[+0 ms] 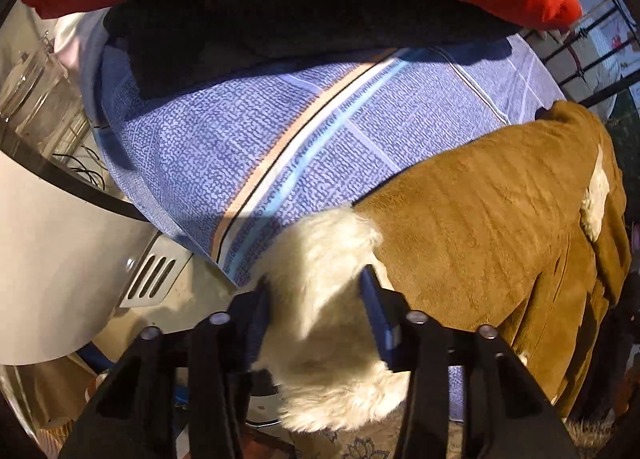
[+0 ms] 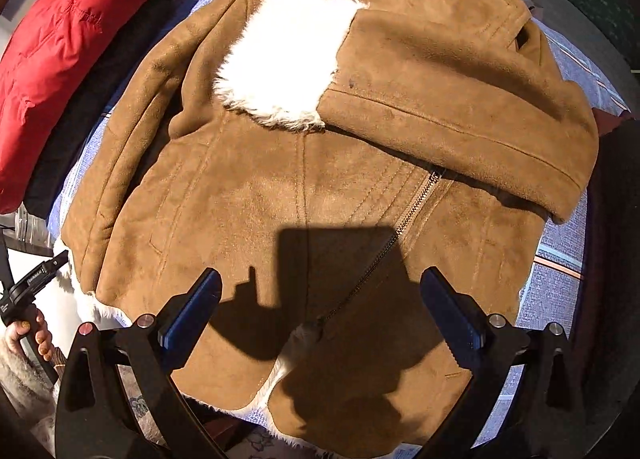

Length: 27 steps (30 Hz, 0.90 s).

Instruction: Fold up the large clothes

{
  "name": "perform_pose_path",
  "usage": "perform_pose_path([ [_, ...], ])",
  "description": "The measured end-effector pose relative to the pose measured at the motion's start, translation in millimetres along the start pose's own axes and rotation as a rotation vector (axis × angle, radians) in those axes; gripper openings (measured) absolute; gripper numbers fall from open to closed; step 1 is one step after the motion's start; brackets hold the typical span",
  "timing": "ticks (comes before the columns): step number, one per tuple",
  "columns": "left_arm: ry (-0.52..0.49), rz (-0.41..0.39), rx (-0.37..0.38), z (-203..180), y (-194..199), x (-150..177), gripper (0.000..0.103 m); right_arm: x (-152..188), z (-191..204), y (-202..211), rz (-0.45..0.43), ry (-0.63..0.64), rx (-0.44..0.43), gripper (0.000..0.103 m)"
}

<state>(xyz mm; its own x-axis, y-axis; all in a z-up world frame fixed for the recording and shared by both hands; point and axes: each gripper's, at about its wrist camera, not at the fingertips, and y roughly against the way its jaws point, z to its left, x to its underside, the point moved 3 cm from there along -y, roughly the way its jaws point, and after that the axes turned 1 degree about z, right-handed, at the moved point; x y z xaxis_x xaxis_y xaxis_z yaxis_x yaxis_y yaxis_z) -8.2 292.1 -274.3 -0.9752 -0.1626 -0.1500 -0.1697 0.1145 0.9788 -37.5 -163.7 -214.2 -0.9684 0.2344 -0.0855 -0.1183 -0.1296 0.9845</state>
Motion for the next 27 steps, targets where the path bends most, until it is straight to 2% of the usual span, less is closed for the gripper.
perform_pose_path([
  [1,-0.017,0.008,-0.02,-3.3,1.7,2.5,0.016,0.6,-2.3,0.4,-0.001,-0.01,0.004,0.098],
  [2,-0.03,0.014,-0.027,-4.7,3.8,4.9,0.011,-0.3,-3.4,-0.2,-0.001,-0.019,0.005,0.098],
  [6,-0.044,0.024,0.047,-11.1,29.4,6.8,0.008,0.4,-10.8,-4.8,0.011,-0.063,-0.003,0.098],
  [9,-0.035,-0.042,0.094,-16.2,72.2,-8.6,0.007,-0.9,-14.9,-7.2,0.02,-0.092,-0.022,0.098],
  [11,-0.05,-0.135,0.144,-29.9,118.2,-29.2,0.007,-3.4,-14.4,-8.5,0.019,-0.096,-0.033,0.098],
  [13,-0.107,-0.248,0.186,-55.4,171.2,-53.3,0.006,-6.3,-12.5,-8.6,0.019,-0.091,-0.042,0.098],
  [14,-0.136,-0.306,0.204,-68.8,198.0,-63.3,0.0,-8.1,-10.7,-8.6,0.017,-0.086,-0.049,0.098],
  [18,-0.24,-0.6,0.295,-120.6,320.6,-99.4,0.0,-13.7,-4.4,-4.5,0.001,-0.068,-0.069,0.098],
  [20,-0.271,-0.653,0.28,-133.5,349.3,-111.8,0.0,-15.3,-3.1,0.9,-0.014,-0.068,-0.092,0.098],
  [23,-0.318,-0.657,0.225,-149.5,356.4,-122.8,0.0,-18.4,2.3,5.0,-0.025,-0.04,-0.123,0.098],
  [27,-0.249,-0.52,0.21,-139.3,308.7,-127.0,0.004,-19.5,5.9,9.1,-0.041,0.001,-0.119,0.098],
])
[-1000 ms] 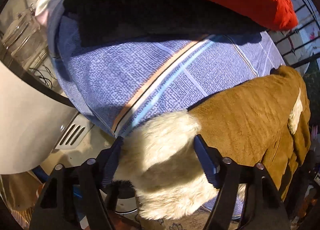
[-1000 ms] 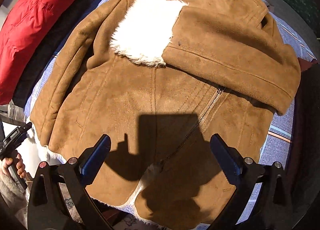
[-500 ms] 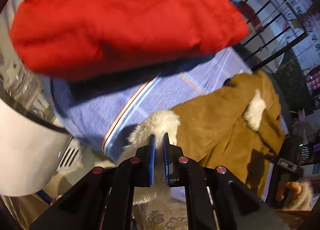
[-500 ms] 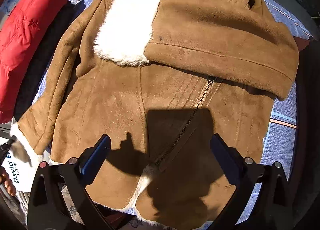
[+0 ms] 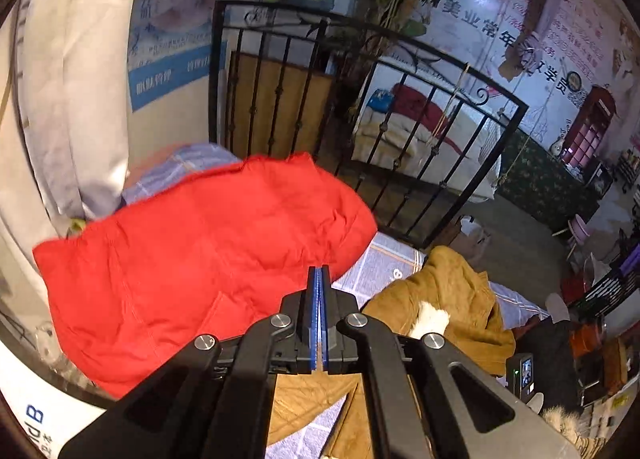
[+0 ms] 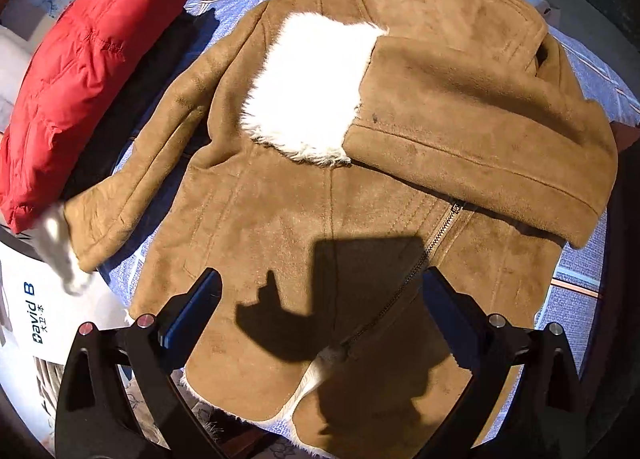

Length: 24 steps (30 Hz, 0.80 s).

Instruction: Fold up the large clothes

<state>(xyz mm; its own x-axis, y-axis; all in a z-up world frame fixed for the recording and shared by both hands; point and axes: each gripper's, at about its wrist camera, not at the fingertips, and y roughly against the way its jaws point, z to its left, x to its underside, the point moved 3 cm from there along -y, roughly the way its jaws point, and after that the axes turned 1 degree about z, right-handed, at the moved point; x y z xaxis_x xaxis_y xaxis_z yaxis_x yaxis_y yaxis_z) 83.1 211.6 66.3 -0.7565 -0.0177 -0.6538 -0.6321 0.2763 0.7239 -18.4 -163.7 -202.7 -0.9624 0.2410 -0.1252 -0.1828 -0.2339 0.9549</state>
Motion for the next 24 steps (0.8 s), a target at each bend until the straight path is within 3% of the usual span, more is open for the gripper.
perform_pose_path([
  [1,0.026,0.035,-0.014,10.5,-9.4,12.0,0.022,1.0,-1.2,-0.7,0.003,-0.004,-0.001,0.098],
  [2,0.062,0.068,-0.006,23.7,-20.7,26.1,0.047,2.9,-3.9,-2.1,0.01,-0.013,-0.001,0.098],
  [6,0.228,0.154,-0.019,77.0,-51.7,88.5,0.067,11.8,-16.6,-9.4,0.049,-0.048,0.009,0.098],
  [7,0.246,0.179,-0.054,89.5,-58.8,106.6,0.073,13.5,-18.8,-11.0,0.057,-0.052,0.014,0.098],
  [9,0.297,0.24,-0.138,119.1,-75.3,148.0,0.074,16.0,-22.1,-16.1,0.079,-0.061,0.017,0.098],
  [11,0.372,0.328,-0.166,145.0,-92.7,187.9,0.074,17.2,-22.1,-20.8,0.096,-0.063,0.017,0.098],
  [18,0.68,0.504,-0.156,201.2,-138.8,311.9,0.074,11.1,0.7,-27.2,0.118,0.022,0.027,0.098],
  [22,0.885,0.461,-0.075,209.6,-148.0,330.7,0.072,12.0,11.5,-28.4,0.127,0.062,0.035,0.098],
  [24,0.91,0.442,-0.037,207.6,-150.4,324.3,0.062,14.1,13.2,-29.2,0.132,0.07,0.037,0.098],
])
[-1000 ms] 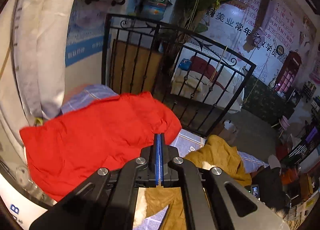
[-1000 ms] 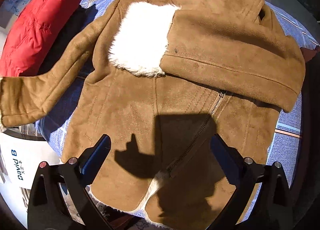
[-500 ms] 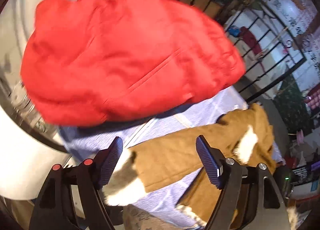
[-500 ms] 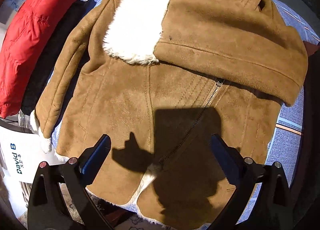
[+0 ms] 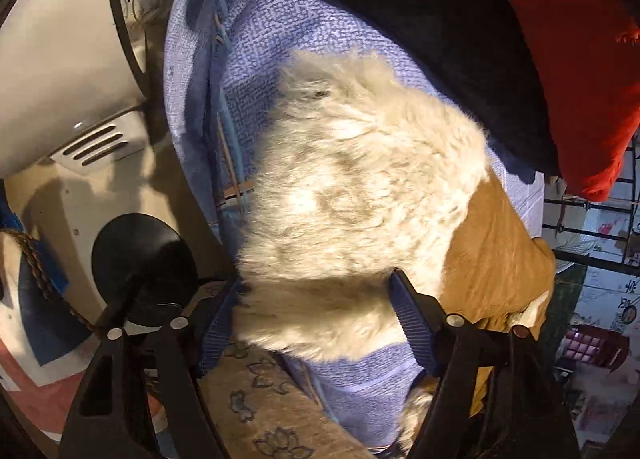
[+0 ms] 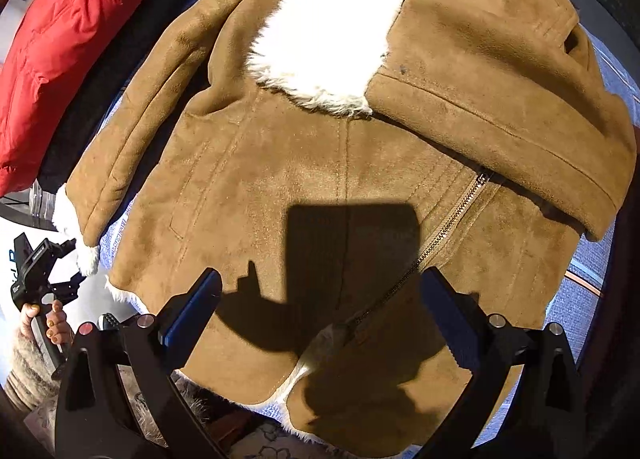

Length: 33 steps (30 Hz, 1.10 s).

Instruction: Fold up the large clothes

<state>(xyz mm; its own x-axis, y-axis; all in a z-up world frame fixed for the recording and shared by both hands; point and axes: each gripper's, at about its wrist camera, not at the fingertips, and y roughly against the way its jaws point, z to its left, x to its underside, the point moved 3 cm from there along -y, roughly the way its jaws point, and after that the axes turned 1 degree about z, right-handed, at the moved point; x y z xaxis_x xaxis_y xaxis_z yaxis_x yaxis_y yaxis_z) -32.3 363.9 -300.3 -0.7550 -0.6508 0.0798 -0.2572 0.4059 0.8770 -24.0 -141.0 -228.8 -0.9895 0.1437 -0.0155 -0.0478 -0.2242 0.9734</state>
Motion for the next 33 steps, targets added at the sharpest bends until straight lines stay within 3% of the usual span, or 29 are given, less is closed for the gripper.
perform_pose_path([
  [3,-0.08,0.014,-0.033,-20.9,6.5,-3.1,0.041,2.6,-2.3,-2.2,0.007,-0.011,0.0,0.098],
  [4,-0.102,0.01,-0.045,-24.7,14.0,-3.3,0.025,3.3,-3.6,-2.2,0.008,-0.018,0.0,0.098],
  [5,-0.108,0.005,-0.039,-29.7,22.5,-3.3,0.017,3.9,-5.3,-2.2,0.007,-0.025,0.0,0.098],
  [7,-0.11,-0.01,0.033,-44.6,45.0,-1.5,0.015,4.4,-8.7,-1.6,0.001,-0.042,-0.003,0.098],
  [10,-0.213,-0.051,0.082,-88.2,78.9,2.7,0.014,4.2,-16.2,0.7,-0.013,-0.074,-0.016,0.098],
  [13,-0.314,-0.066,0.189,-147.8,104.9,14.2,0.013,0.9,-20.3,1.7,-0.021,-0.096,-0.035,0.098],
  [17,-0.551,-0.098,0.311,-254.4,129.8,50.3,0.013,-5.9,-25.5,12.5,-0.056,-0.107,-0.051,0.098],
  [22,-0.929,-0.043,0.431,-386.0,118.7,139.7,0.012,-14.3,-48.4,40.7,-0.136,-0.15,-0.051,0.098],
  [25,-1.17,0.077,0.462,-438.2,84.6,219.8,0.009,-14.7,-77.9,60.8,-0.191,-0.216,-0.041,0.098],
  [26,-1.239,0.146,0.481,-448.2,70.8,246.3,0.0,-13.6,-91.6,68.2,-0.211,-0.252,-0.039,0.098],
  [27,-1.309,0.215,0.489,-456.6,54.8,277.7,0.0,-11.7,-106.3,75.4,-0.231,-0.294,-0.039,0.098],
  [30,-1.51,0.369,0.423,-461.4,1.2,358.0,0.0,0.9,-151.8,94.8,-0.292,-0.431,-0.046,0.098],
  [33,-1.619,0.451,0.289,-449.3,-53.0,399.8,0.0,17.9,-193.4,106.5,-0.322,-0.559,-0.052,0.098],
])
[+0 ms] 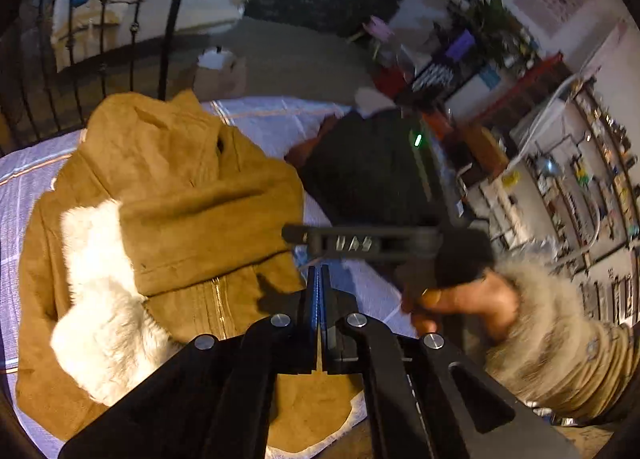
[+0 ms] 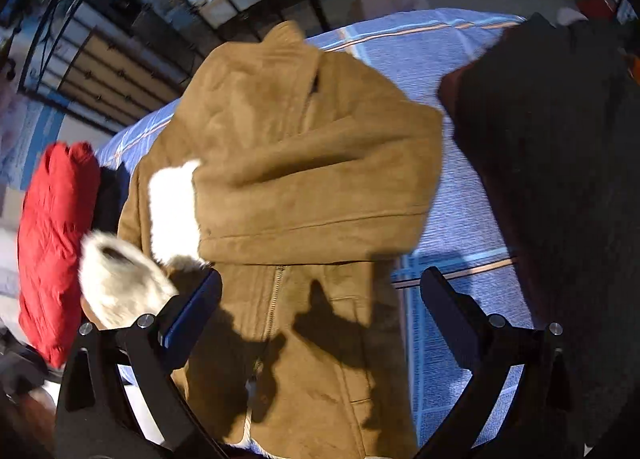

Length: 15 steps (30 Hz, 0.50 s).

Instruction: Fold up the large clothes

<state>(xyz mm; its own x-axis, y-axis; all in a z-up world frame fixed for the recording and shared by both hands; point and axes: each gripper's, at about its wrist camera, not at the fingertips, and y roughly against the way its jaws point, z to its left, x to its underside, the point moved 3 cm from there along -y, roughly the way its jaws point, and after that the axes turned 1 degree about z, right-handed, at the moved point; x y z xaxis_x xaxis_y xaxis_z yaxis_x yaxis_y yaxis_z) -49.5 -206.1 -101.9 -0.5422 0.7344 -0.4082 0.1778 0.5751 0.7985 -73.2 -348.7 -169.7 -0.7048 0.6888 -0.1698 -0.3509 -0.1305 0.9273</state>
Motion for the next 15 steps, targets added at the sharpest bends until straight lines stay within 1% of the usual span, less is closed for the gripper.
perform_pose_path([
  [1,0.002,0.034,0.025,-2.4,-12.1,4.0,0.0,-0.8,-12.8,3.3,-0.001,-0.029,0.002,0.098],
  [3,0.018,0.061,0.055,2.2,-16.8,16.6,0.008,2.0,-23.9,7.5,-0.007,-0.038,0.001,0.098],
  [5,0.044,0.034,0.027,15.0,-5.5,23.2,0.041,7.2,-21.5,4.4,0.004,0.0,-0.009,0.098],
  [7,0.097,-0.024,-0.034,36.1,12.7,34.1,0.055,16.4,-8.1,-8.3,0.044,0.059,-0.031,0.098],
  [10,0.207,-0.084,-0.153,79.6,47.0,50.9,0.057,29.5,27.2,-35.3,0.113,0.145,-0.087,0.098],
  [12,0.29,-0.127,-0.26,113.7,73.6,69.6,0.061,36.6,63.6,-56.4,0.158,0.229,-0.143,0.098],
  [13,0.33,-0.142,-0.302,127.0,86.2,78.5,0.062,40.1,82.6,-68.1,0.181,0.275,-0.164,0.098],
  [15,0.409,-0.163,-0.374,155.6,116.0,99.3,0.063,44.8,117.3,-92.7,0.226,0.363,-0.183,0.098],
])
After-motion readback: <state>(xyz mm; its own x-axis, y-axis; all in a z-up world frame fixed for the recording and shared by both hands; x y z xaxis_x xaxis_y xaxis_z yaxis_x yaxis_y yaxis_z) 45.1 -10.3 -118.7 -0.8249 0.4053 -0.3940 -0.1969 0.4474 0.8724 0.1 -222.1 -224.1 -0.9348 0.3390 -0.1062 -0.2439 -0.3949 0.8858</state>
